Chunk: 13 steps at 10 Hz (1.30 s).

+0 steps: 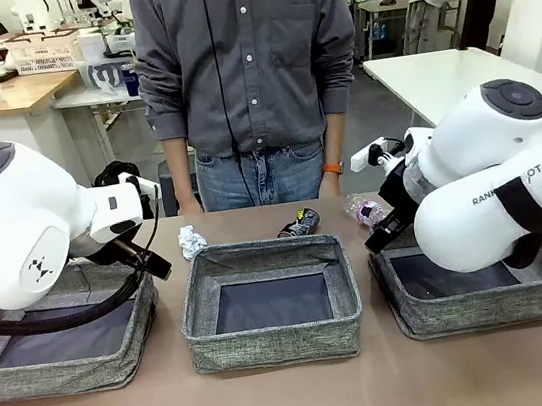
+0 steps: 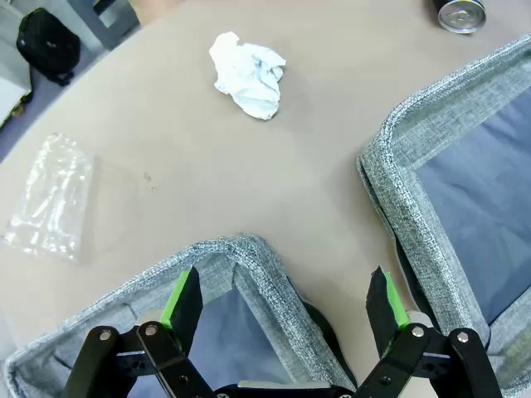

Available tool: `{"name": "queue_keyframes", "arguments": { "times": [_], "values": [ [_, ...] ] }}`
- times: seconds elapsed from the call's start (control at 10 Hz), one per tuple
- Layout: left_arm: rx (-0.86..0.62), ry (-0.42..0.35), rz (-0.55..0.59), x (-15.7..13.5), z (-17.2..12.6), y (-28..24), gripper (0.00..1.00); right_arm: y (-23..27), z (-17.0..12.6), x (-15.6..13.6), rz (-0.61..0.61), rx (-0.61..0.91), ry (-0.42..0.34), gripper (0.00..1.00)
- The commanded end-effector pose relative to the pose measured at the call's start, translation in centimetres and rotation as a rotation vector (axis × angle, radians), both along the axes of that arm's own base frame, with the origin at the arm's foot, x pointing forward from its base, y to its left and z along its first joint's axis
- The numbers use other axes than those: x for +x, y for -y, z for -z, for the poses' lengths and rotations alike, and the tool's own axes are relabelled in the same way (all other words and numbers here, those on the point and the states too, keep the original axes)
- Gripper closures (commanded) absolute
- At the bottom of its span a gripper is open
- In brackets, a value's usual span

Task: Sort the waste into the appropriate baskets.
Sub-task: Pick up the waste item pointed out by the person.

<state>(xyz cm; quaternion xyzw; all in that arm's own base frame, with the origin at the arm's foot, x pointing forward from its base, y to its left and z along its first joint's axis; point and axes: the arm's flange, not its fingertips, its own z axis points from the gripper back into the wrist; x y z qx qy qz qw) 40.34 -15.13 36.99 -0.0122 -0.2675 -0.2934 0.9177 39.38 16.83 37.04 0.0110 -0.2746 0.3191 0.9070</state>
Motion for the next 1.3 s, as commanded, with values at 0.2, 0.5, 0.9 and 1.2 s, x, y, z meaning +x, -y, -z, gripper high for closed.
{"name": "queue_keyframes", "arguments": {
  "times": [0.2,0.5,0.9,1.2],
  "values": [
    [0.0,0.0,0.0,0.0,0.0,0.0,0.0,0.0,0.0,0.0,0.0,0.0,0.0,0.0],
    [0.0,0.0,0.0,0.0,0.0,0.0,0.0,0.0,0.0,0.0,0.0,0.0,0.0,0.0],
    [0.0,0.0,-0.001,0.0,0.0,0.0,0.0,0.0,0.0,0.0,0.0,0.0,0.0,0.0],
    [-0.066,-0.149,-0.078,-3.7,-11.9,-2.1,0.0,0.9,-9.2,-1.6,0.049,-0.027,0.031,0.0]
  ]
}}
